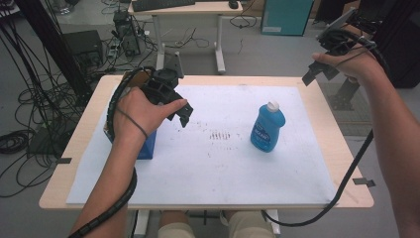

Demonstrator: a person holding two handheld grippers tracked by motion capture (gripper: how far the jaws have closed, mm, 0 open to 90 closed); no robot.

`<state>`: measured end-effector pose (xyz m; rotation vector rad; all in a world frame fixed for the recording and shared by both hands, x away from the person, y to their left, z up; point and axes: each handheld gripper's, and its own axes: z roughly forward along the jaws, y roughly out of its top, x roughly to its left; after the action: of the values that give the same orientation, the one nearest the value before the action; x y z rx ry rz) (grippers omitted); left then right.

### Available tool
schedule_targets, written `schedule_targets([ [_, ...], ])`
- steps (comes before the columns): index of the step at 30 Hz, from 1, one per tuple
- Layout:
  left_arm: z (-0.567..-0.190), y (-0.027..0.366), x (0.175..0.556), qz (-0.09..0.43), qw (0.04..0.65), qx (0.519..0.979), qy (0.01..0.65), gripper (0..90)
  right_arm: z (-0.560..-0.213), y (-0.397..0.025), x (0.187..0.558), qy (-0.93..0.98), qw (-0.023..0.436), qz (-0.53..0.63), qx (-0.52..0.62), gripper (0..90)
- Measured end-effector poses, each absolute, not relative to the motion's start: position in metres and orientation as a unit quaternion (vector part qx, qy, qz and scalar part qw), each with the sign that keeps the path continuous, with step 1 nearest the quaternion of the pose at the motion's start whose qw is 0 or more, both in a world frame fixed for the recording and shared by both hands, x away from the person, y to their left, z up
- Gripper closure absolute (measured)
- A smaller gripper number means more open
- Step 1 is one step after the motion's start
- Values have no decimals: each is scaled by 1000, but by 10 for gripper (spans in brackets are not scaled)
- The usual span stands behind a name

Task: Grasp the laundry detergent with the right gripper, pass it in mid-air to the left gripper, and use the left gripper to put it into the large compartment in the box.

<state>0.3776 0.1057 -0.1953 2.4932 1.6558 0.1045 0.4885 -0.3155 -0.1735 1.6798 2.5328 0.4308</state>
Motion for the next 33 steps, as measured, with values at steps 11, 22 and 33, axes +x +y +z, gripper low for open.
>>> schedule_targets([
  [11,-198,102,377,35,74,834,546,56,-174,-315,481,833,43,153,530,78],
  [22,-200,100,379,36,74,835,543,56,-179,-330,462,841,50,177,509,68],
  [33,-207,105,380,35,73,835,544,56,-199,-350,444,855,56,202,475,53],
])
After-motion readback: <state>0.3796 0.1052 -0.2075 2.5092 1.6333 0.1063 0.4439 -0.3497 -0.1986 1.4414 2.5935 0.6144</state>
